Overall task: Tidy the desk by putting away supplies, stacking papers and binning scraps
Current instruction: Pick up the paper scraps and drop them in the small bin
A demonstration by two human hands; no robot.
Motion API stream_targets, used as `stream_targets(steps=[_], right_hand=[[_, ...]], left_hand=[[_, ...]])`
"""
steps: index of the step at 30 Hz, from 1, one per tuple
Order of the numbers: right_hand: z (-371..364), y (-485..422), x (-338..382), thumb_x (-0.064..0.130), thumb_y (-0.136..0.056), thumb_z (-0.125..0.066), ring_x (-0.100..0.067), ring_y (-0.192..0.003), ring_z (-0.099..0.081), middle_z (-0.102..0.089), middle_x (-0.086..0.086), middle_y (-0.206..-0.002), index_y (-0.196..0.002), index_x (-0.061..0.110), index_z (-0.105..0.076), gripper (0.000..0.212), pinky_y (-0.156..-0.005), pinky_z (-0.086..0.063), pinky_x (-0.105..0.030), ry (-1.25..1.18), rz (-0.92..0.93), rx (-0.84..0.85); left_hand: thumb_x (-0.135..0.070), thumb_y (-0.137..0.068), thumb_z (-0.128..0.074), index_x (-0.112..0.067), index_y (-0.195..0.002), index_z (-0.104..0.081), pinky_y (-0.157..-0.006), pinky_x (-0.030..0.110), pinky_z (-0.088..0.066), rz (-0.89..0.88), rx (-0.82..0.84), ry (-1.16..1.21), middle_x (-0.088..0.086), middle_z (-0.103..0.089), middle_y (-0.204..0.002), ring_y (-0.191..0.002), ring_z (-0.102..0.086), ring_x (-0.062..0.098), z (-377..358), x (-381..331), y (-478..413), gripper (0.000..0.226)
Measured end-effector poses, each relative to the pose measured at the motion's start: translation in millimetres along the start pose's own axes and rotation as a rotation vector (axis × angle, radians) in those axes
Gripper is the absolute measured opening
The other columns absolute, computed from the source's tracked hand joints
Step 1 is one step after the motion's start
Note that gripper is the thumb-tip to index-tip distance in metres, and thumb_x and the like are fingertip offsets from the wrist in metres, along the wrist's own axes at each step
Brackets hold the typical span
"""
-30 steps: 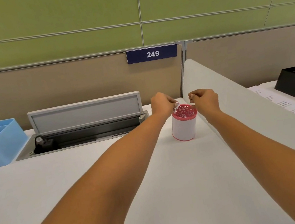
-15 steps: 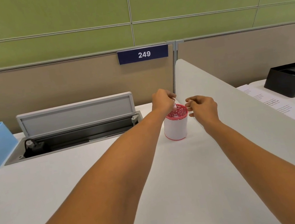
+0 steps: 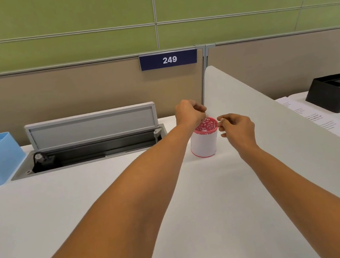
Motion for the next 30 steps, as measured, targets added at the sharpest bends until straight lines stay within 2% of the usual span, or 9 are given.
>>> stream_targets(steps=[5,8,10,12,14,18,22,25,30], right_hand=[[-16.5,42.6,-8.5,0.01,-0.092,-0.052,-0.025,-0.083,-0.064,-0.069,-0.015,-0.099,-0.104,0.002,-0.067,0.021,-0.081,-0.056,-0.037,0.004,-0.013,0.103],[-36.3,81.0,-17.3,0.008,-0.091,-0.052,-0.025,-0.087,-0.065,-0.069,-0.014,-0.099,-0.102,0.004,-0.069,0.02,-0.086,-0.055,-0.038,0.03,-0.05,0.261],[-50.8,110.0,-21.7,0.009,-0.092,-0.051,-0.022,-0.094,-0.064,-0.069,-0.009,-0.105,-0.105,0.006,-0.069,0.022,-0.093,-0.05,-0.032,0.11,-0.041,0.407],[-65.0,139.8,-22.8,0.009,-0.092,-0.05,-0.019,-0.103,-0.061,-0.067,-0.005,-0.113,-0.108,0.009,-0.068,0.025,-0.091,-0.043,-0.02,0.196,0.018,0.536],[-79.0,165.7,-21.6,0.009,-0.092,-0.048,-0.017,-0.112,-0.057,-0.064,-0.003,-0.12,-0.112,0.009,-0.066,0.027,-0.089,-0.037,-0.015,0.238,0.088,0.639],[-110.7,203.5,-11.8,0.02,-0.097,-0.044,-0.019,-0.133,-0.039,-0.042,-0.003,-0.145,-0.133,0.011,-0.049,0.038,-0.105,-0.029,-0.024,0.374,0.229,0.834],[-137.1,234.4,2.4,0.03,-0.101,-0.031,-0.016,-0.145,-0.01,-0.009,-0.004,-0.158,-0.148,0.011,-0.018,0.052,-0.115,-0.009,-0.028,0.542,0.317,1.015],[-154.5,254.7,14.7,0.032,-0.102,-0.029,-0.018,-0.146,0.0,-0.001,-0.008,-0.158,-0.148,0.006,-0.008,0.058,-0.116,0.0,-0.03,0.584,0.362,1.093],[-188.3,291.8,34.1,0.038,-0.1,-0.031,-0.023,-0.146,0.005,0.005,-0.014,-0.157,-0.147,0.001,0.001,0.068,-0.117,0.002,-0.035,0.614,0.441,1.19]], left_hand=[[-0.013,-0.082,-0.069,-0.005,-0.091,-0.07,-0.075,0.028,-0.055,0.0,-0.055,0.067,0.012,-0.071,-0.092,-0.075,-0.064,0.017,24.2,36.5,48.7,0.012],[-0.017,-0.084,-0.067,-0.007,-0.093,-0.071,-0.077,0.026,-0.053,0.058,-0.062,-0.038,0.006,-0.07,-0.09,-0.075,-0.061,0.013,44.2,77.6,89.2,0.013],[-0.019,-0.085,-0.067,-0.009,-0.094,-0.071,-0.078,0.023,-0.049,0.109,-0.049,-0.144,0.004,-0.07,-0.094,-0.077,-0.059,0.01,63.4,106.3,116.1,0.015],[-0.019,-0.085,-0.066,-0.01,-0.094,-0.072,-0.078,0.022,-0.047,0.136,-0.041,-0.231,0.003,-0.071,-0.096,-0.078,-0.057,0.009,87.4,130.7,141.8,0.014],[-0.018,-0.085,-0.065,-0.011,-0.093,-0.072,-0.08,0.024,-0.048,0.169,-0.069,-0.281,0.003,-0.071,-0.095,-0.08,-0.059,0.01,115.1,148.4,164.7,0.013],[-0.017,-0.086,-0.062,-0.012,-0.09,-0.072,-0.08,0.023,-0.046,0.208,-0.206,-0.333,0.0,-0.071,-0.092,-0.087,-0.063,0.013,174.6,171.6,207.8,0.011],[-0.018,-0.091,-0.057,-0.011,-0.098,-0.07,-0.067,0.013,-0.039,0.254,-0.427,-0.391,0.002,-0.069,-0.101,-0.071,-0.061,0.019,237.6,198.9,256.5,0.016],[-0.015,-0.094,-0.052,-0.009,-0.108,-0.067,-0.091,0.028,-0.039,0.321,-0.535,-0.486,0.007,-0.065,-0.117,-0.104,-0.06,0.028,279.2,229.3,293.4,0.022],[-0.024,-0.098,-0.04,-0.015,-0.137,-0.045,-0.114,0.042,-0.016,0.481,-0.397,-0.693,0.005,-0.037,-0.148,-0.139,-0.028,0.021,301.4,271.5,329.3,0.04]])
Point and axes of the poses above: each hand's wrist, its own y-axis away from the middle knuckle, its own z-axis out of the back of the hand, x = y × z, the point moved 1 cm from there along -y, towards the middle knuckle
